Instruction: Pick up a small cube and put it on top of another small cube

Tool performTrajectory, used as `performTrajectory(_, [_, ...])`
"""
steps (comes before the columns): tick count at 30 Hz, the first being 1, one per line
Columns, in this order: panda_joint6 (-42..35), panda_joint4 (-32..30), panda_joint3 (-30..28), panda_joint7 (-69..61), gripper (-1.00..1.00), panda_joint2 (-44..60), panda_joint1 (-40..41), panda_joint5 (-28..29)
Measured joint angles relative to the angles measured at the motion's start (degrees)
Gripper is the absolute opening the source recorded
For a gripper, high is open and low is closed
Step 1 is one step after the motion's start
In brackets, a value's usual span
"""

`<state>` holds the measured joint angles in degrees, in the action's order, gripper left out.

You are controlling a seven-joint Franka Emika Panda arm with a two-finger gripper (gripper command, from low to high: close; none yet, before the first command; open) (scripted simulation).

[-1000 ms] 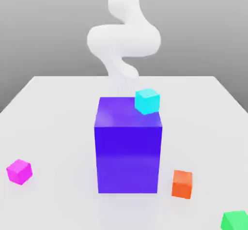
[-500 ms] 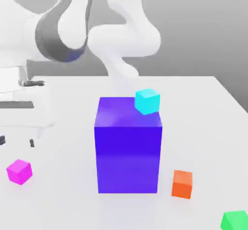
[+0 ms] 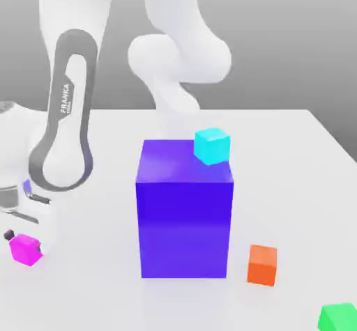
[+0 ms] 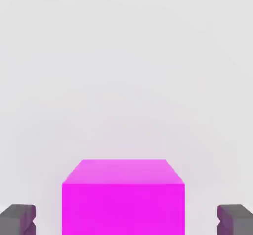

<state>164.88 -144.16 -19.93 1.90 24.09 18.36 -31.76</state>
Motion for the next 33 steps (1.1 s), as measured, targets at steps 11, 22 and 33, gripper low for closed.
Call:
performTrajectory(11, [-5.2,-2.4,-8.3,7.7,-1.0,-8.1,-6.2,10.2])
performTrajectory(22, [-13.6,6.5,4.4,1.9,-1.0,-9.1,-22.6,22.3])
performTrajectory(33, [-17.8,14.8,18.7,-6.3,-1.0,-5.9,-37.7,30.5])
